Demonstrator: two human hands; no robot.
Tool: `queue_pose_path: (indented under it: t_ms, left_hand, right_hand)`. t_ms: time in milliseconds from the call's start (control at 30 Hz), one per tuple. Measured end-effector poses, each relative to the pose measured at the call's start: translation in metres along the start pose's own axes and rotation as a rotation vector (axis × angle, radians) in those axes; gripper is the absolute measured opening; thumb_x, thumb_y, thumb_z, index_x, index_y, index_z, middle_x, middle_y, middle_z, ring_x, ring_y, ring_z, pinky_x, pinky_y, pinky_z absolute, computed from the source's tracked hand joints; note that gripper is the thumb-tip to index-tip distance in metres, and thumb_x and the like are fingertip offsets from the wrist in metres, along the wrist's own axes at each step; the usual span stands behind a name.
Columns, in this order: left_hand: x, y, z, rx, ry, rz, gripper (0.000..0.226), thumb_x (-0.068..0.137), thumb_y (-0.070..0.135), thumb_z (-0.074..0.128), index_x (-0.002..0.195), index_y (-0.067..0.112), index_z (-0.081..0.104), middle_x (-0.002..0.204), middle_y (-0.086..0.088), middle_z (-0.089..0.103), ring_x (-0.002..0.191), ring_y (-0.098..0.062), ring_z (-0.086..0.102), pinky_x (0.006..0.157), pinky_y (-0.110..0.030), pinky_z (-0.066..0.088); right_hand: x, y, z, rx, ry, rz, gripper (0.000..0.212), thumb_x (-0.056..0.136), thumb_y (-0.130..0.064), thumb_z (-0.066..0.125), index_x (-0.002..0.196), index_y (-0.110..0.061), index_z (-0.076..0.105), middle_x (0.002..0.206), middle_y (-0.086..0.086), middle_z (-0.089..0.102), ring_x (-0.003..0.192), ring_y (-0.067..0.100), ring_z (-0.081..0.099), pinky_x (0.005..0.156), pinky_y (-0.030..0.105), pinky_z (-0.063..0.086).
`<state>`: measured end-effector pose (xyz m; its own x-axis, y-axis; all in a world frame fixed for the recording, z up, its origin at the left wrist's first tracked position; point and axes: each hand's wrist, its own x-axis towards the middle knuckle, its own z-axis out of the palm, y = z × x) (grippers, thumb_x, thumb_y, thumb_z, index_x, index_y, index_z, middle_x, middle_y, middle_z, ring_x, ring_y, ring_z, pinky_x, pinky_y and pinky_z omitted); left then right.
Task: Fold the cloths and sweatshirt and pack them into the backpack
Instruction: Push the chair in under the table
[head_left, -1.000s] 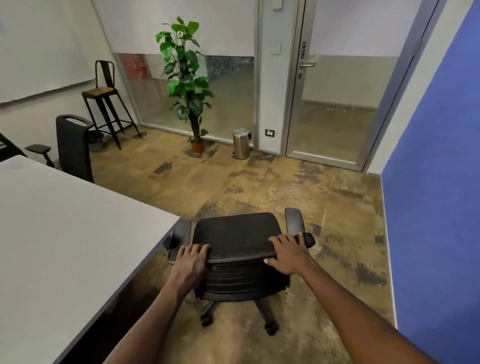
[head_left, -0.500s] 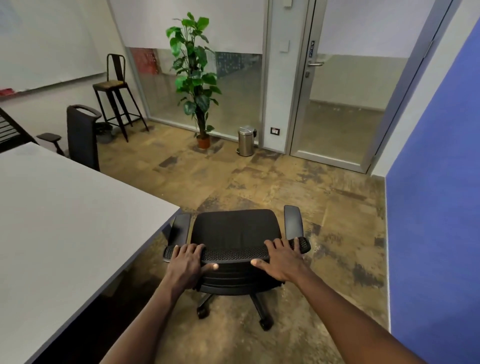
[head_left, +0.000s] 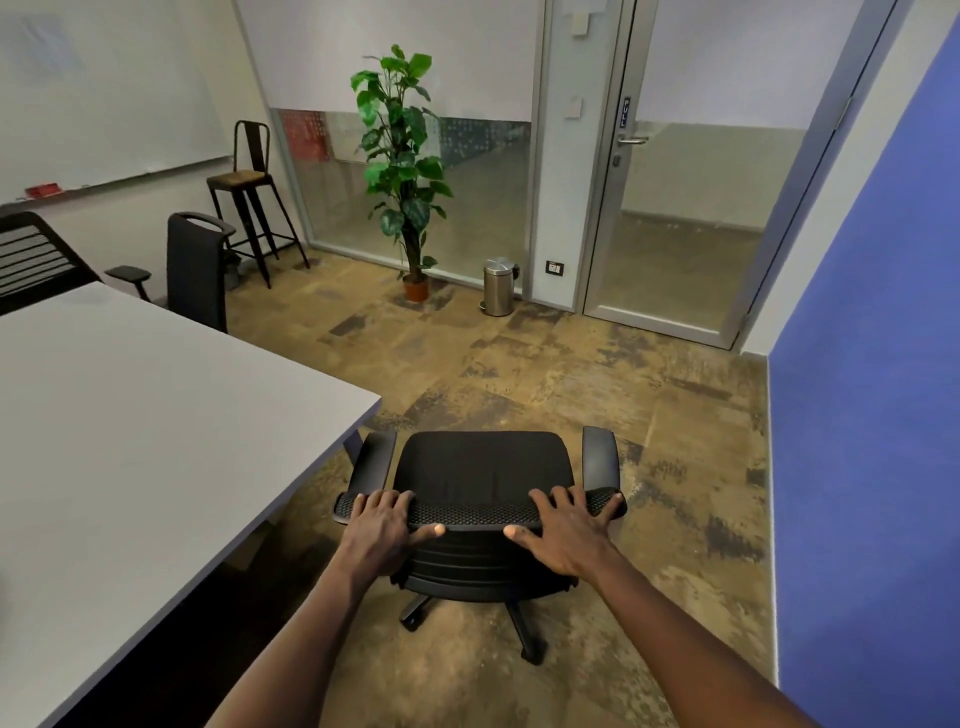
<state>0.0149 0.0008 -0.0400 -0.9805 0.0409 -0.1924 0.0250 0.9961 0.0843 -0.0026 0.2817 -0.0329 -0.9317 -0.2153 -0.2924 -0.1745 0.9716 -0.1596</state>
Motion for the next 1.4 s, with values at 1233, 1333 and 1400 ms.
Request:
queue_pose_path:
  t_ms: [1233,1333,1400]
  left_hand:
    - [-0.243,-0.083,0.031,-0.061,0.16,-0.275,0.105,0.056,0.103,0.021,0.121,0.029,0.057,0.118,0.0,0.058,0.11,-0.022,0.047,0.093,-0.036,0.045]
    - [-0.255,-0.089,0.033,-0.076,0.167,-0.329,0.106,0.054,0.104,0.021,0.119,0.03,0.058,0.117,0.001,0.059,0.11,-0.021,0.047,0.093,-0.037,0.045]
    - [-0.262,-0.093,0.034,-0.08,0.17,-0.353,0.104,0.054,0.104,0.022,0.117,0.03,0.059,0.116,0.001,0.06,0.108,-0.021,0.047,0.091,-0.036,0.044]
  right_hand:
    - [-0.134,-0.123,0.055,-0.102,0.023,-0.261,0.092,0.079,-0.086,0.022,0.151,-0.03,0.021,0.16,0.01,0.014,0.145,0.038,0.009,0.101,0.079,-0.007]
    - [-0.13,-0.134,0.055,-0.111,0.015,-0.305,0.087,0.083,-0.082,0.026,0.151,-0.029,0.022,0.159,0.011,0.015,0.144,0.039,0.01,0.101,0.079,-0.006]
    - [-0.129,-0.141,0.054,-0.127,0.008,-0.336,0.088,0.082,-0.083,0.025,0.152,-0.028,0.021,0.158,0.012,0.015,0.144,0.039,0.011,0.101,0.079,-0.007]
